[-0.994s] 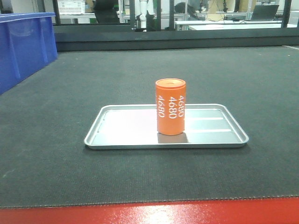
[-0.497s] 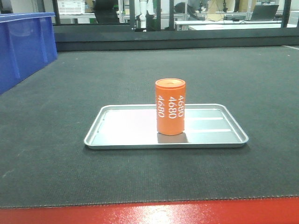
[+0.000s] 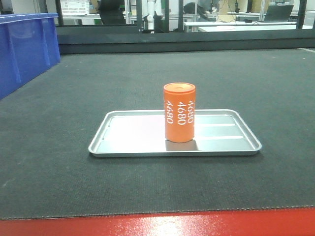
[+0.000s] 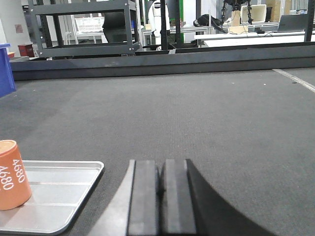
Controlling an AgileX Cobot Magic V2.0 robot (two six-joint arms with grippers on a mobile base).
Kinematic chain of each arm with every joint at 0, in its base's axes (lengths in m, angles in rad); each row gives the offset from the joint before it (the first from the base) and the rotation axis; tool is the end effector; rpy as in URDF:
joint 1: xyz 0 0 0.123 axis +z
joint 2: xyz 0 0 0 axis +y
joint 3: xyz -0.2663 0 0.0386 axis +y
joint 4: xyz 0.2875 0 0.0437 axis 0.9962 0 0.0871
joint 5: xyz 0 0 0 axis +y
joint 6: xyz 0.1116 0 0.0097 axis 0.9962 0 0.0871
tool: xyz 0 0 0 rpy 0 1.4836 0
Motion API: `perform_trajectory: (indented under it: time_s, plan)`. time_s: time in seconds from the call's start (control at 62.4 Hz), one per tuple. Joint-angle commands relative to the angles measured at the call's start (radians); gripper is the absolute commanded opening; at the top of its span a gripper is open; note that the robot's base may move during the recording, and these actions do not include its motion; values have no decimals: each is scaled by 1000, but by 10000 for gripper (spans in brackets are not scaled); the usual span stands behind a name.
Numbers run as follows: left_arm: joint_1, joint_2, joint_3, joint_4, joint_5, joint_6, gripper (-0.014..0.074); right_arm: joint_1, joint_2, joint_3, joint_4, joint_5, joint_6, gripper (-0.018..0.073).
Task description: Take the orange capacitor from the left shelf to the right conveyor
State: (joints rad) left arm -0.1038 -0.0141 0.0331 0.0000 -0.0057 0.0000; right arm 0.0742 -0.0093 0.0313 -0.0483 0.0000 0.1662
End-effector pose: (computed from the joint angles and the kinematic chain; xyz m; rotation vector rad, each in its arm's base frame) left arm 0.1325 -0.0138 0.2043 0.0777 1.4954 -0.0836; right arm 0.1332 0.0099 0.2037 0.0329 1.5072 0.1543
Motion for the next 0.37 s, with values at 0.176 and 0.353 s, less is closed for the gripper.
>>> perform_trajectory:
  time_s: [0.176, 0.353]
  plan:
    - [-5, 10, -8, -5, -84, 0, -105, -4, -22, -7, -11, -97, -11, 54]
    - [-5, 10, -8, -5, -84, 0, -105, -2, -22, -7, -11, -97, -11, 54]
